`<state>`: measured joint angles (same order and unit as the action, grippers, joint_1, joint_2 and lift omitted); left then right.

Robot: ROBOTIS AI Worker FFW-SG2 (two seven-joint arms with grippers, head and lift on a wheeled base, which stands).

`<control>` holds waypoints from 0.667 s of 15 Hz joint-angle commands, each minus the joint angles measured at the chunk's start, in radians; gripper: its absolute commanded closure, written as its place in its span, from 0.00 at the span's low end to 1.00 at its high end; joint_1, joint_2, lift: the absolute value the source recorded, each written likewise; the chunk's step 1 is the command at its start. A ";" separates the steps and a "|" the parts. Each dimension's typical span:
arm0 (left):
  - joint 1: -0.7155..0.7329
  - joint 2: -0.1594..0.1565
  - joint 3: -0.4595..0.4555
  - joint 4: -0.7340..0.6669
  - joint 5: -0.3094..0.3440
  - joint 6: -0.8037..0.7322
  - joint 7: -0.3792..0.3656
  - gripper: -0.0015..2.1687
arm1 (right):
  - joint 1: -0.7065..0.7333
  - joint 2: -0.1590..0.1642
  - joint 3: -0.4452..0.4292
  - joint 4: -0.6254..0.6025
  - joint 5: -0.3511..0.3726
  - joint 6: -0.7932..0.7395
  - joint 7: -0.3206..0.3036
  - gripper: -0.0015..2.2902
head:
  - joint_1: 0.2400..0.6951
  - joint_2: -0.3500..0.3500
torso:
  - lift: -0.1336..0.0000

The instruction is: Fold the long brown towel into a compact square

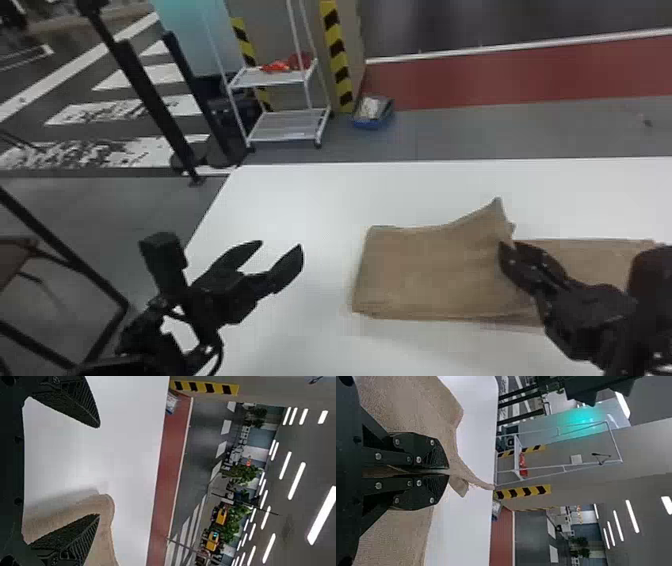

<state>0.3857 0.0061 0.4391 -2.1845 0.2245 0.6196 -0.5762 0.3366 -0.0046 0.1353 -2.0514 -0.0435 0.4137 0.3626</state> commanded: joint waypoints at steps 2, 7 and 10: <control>-0.007 -0.009 -0.003 0.155 0.035 -0.344 0.047 0.04 | -0.017 0.005 -0.036 0.065 0.005 0.012 -0.002 0.46 | 1.00 0.93 | 0.08; -0.030 -0.009 -0.017 0.272 0.013 -0.491 0.105 0.04 | 0.019 0.005 -0.126 -0.066 -0.065 0.052 0.012 0.46 | 1.00 0.93 | 0.08; -0.019 -0.009 -0.019 0.284 0.012 -0.525 0.113 0.04 | -0.004 0.005 -0.141 0.020 -0.062 0.049 0.012 0.46 | 1.00 0.90 | 0.08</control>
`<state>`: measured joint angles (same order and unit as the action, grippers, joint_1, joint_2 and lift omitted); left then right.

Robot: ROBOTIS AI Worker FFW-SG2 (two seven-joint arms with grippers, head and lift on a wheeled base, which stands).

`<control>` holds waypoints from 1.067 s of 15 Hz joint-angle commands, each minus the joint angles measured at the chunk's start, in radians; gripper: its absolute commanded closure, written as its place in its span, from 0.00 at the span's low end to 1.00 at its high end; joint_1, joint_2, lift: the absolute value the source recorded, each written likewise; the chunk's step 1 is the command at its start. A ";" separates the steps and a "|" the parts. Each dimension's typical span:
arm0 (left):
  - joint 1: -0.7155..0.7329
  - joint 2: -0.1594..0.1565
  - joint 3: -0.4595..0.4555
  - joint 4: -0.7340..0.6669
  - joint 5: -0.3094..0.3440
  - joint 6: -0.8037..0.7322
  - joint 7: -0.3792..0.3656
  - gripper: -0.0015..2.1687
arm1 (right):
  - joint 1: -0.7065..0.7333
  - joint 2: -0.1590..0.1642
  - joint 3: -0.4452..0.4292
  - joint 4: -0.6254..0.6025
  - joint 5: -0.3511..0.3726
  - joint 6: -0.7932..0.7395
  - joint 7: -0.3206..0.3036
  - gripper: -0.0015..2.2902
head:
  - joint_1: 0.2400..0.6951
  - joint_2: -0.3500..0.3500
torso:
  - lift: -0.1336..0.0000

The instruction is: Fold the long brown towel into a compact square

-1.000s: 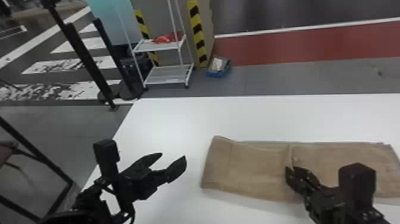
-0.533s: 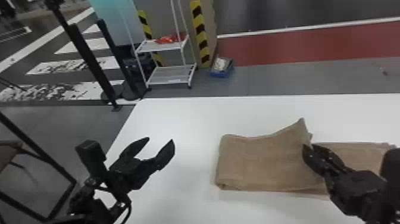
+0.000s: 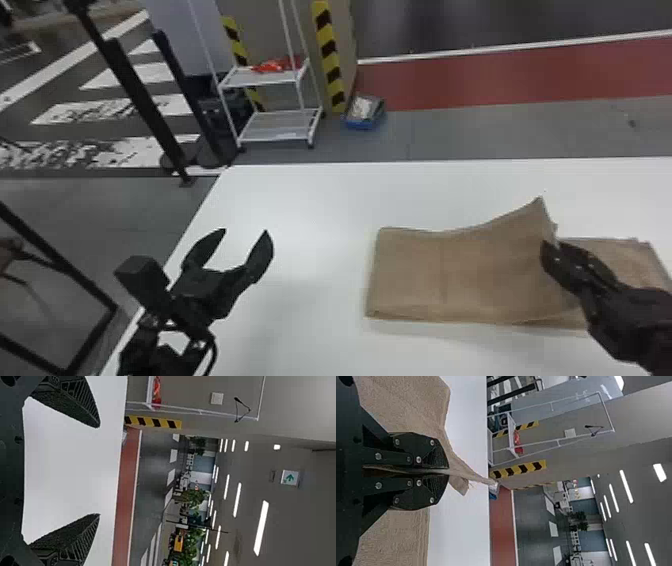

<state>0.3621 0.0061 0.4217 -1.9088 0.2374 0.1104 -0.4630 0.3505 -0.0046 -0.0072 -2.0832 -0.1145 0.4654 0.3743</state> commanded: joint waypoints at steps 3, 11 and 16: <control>-0.009 -0.009 -0.003 0.045 -0.001 -0.056 0.003 0.04 | 0.001 0.005 -0.045 -0.035 -0.030 0.025 0.000 0.46 | 1.00 0.88 | 0.08; -0.025 -0.009 -0.018 0.094 -0.012 -0.077 0.014 0.04 | -0.056 0.005 -0.148 0.075 -0.053 0.068 0.002 0.46 | 1.00 0.77 | 0.08; -0.046 -0.009 -0.023 0.122 -0.026 -0.074 0.018 0.04 | -0.082 -0.005 -0.261 0.069 -0.119 0.126 0.011 0.46 | 1.00 0.72 | 0.08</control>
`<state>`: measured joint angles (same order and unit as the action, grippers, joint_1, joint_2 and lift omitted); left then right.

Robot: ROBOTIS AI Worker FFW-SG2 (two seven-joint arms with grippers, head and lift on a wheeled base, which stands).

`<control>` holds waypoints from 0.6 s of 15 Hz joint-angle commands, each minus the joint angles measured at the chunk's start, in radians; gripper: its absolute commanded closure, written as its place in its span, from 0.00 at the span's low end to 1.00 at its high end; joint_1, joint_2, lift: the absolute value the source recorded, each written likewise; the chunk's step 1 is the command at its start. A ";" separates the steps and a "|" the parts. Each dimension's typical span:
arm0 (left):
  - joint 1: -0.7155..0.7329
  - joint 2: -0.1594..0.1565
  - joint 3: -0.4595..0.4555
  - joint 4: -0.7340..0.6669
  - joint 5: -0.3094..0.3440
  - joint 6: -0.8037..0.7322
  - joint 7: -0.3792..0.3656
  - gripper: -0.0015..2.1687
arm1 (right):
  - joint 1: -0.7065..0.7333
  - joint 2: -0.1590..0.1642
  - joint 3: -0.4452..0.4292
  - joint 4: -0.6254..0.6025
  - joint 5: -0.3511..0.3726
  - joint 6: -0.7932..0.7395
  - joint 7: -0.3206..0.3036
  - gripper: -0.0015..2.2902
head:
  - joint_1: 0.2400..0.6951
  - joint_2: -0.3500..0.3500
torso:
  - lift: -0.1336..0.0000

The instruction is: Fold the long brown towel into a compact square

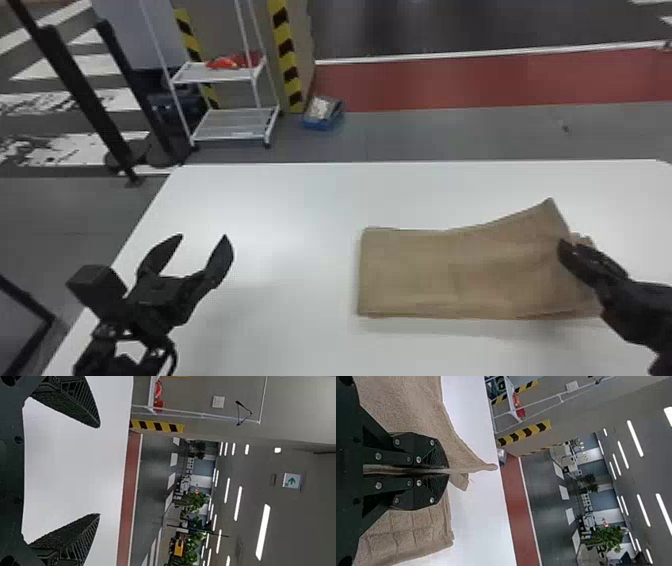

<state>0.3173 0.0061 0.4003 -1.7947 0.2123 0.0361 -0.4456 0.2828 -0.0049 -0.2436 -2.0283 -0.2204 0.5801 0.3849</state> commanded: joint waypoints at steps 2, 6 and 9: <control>-0.007 -0.009 -0.009 0.015 -0.021 0.003 0.004 0.04 | -0.031 -0.003 -0.008 0.072 -0.004 0.002 0.003 0.46 | 1.00 0.67 | 0.08; -0.014 -0.009 -0.015 0.017 -0.027 0.006 0.010 0.04 | -0.034 -0.015 -0.022 0.019 -0.028 0.070 0.022 0.46 | 1.00 0.67 | 0.08; -0.014 -0.009 -0.014 0.018 -0.027 0.006 0.010 0.04 | -0.059 -0.033 -0.151 -0.006 -0.097 0.156 0.022 0.46 | 1.00 0.65 | 0.08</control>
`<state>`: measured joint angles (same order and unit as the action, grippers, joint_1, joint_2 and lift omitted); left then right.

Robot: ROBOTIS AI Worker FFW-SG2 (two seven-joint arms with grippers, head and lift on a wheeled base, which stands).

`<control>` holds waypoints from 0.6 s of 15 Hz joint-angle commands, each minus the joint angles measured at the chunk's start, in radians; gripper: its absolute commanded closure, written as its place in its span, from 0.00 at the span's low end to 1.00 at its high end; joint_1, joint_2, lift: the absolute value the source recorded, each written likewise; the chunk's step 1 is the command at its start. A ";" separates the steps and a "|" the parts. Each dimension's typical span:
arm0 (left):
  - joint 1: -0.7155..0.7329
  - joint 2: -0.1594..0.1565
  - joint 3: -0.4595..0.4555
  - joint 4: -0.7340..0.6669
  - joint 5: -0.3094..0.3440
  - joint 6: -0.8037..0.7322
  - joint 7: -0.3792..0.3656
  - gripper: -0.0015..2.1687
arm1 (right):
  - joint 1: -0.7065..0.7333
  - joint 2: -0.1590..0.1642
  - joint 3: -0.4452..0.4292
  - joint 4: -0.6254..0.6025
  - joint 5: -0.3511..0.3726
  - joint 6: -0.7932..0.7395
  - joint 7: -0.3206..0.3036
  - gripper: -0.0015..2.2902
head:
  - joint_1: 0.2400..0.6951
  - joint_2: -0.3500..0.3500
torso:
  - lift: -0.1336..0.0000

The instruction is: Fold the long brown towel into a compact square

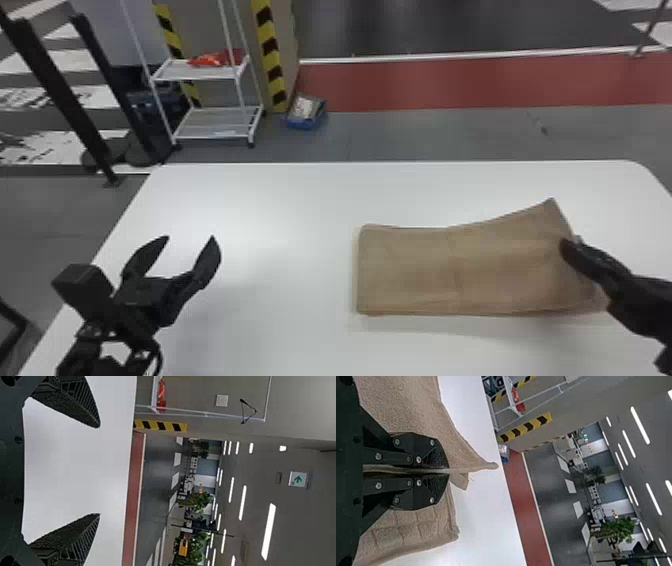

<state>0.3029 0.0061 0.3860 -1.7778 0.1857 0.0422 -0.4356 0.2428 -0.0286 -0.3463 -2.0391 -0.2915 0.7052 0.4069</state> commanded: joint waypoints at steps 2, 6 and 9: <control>0.001 -0.009 -0.002 0.001 0.000 0.000 0.000 0.04 | -0.046 -0.024 -0.017 0.094 0.006 0.034 0.001 0.41 | 1.00 0.60 | 0.08; 0.010 -0.009 0.001 0.001 0.000 0.000 -0.002 0.04 | -0.051 -0.030 -0.056 0.099 0.003 0.104 0.001 0.00 | 1.00 0.58 | 0.08; 0.013 -0.009 -0.004 0.001 0.000 0.000 -0.003 0.04 | -0.045 -0.053 -0.128 0.030 0.005 0.202 0.009 0.00 | 1.00 0.55 | 0.08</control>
<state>0.3151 0.0061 0.3855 -1.7766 0.1856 0.0423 -0.4381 0.1948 -0.0654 -0.4447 -1.9873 -0.2878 0.8666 0.4137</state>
